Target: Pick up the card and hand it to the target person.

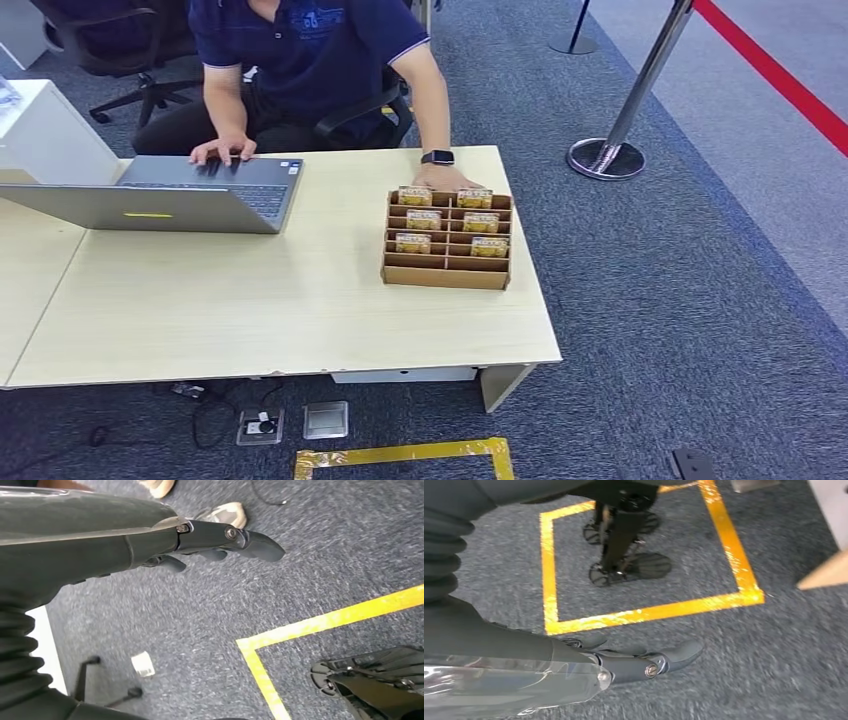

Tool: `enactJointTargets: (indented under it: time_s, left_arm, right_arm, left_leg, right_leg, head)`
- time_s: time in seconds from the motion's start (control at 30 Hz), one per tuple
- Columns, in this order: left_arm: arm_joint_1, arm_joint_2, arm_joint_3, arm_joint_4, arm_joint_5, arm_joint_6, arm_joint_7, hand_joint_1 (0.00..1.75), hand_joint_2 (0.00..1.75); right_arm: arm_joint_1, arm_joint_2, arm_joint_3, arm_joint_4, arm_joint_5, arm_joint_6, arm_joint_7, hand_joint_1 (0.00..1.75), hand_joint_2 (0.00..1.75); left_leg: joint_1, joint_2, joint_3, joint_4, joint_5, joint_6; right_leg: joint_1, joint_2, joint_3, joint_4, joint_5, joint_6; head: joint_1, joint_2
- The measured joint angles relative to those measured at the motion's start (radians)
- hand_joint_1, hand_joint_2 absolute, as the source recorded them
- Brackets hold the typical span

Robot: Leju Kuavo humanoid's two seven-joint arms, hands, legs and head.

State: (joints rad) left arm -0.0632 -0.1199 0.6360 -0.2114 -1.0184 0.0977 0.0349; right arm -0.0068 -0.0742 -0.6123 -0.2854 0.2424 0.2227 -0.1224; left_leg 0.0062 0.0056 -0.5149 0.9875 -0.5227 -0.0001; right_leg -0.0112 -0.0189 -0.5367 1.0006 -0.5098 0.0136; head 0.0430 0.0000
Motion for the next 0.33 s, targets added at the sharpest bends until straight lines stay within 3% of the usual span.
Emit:
enactJointTargets:
  time_s: [0.33]
  left_arm:
    - [0.055, 0.029, -0.155, -0.041, 0.276, -0.026, -0.011, 0.00, 0.00]
  right_arm:
    - [0.033, 0.018, 0.150, 0.006, -0.065, -0.060, 0.033, 0.00, 0.00]
  left_leg:
    - [0.000, 0.000, 0.000, 0.000, 0.000, 0.000]
  right_leg:
    - [0.000, 0.000, 0.000, 0.000, 0.000, 0.000]
  head:
    - [-0.002, 0.000]
